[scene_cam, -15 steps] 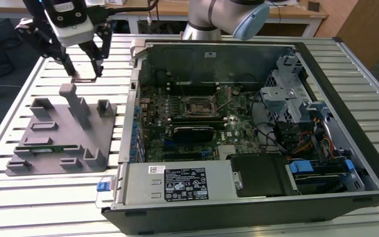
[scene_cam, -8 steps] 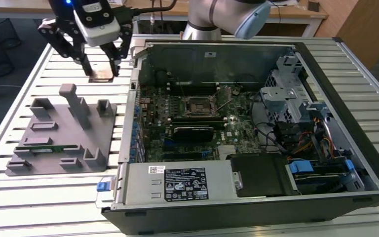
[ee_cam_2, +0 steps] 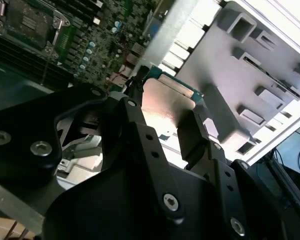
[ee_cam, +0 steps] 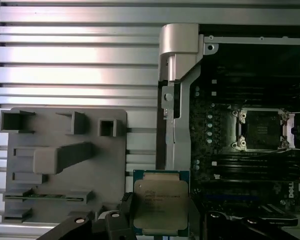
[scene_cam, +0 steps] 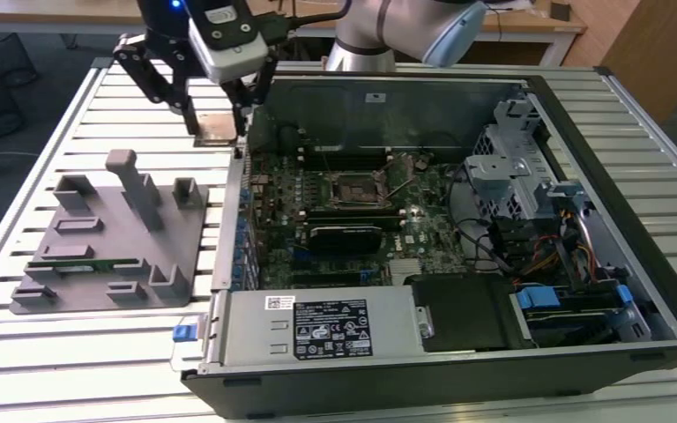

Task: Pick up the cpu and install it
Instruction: 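Pick up the cpu and move it towards the insertion slot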

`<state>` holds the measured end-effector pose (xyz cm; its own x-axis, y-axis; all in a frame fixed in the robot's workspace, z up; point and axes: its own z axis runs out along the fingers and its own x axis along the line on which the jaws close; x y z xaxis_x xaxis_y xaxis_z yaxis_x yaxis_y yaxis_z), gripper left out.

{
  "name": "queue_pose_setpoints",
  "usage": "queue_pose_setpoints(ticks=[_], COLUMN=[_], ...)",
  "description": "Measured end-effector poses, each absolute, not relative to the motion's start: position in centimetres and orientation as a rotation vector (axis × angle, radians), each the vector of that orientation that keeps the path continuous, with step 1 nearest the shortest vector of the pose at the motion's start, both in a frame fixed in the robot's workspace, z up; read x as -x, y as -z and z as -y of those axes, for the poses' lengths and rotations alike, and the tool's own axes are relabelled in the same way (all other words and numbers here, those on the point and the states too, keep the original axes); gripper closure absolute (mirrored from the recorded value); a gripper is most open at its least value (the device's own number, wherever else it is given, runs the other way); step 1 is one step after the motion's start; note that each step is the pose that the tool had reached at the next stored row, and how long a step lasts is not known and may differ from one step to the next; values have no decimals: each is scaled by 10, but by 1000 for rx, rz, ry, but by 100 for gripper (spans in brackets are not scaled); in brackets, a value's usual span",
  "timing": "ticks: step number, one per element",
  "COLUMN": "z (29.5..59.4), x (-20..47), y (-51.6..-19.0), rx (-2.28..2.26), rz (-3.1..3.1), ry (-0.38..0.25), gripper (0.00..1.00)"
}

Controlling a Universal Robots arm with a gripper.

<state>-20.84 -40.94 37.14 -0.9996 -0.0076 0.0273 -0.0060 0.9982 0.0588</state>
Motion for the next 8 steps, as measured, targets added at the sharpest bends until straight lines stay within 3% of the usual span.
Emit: queue_pose_setpoints(ticks=[8], z=[409], x=[172], y=[-371], rx=[-11], rz=[3111], ry=[92], gripper=[47])
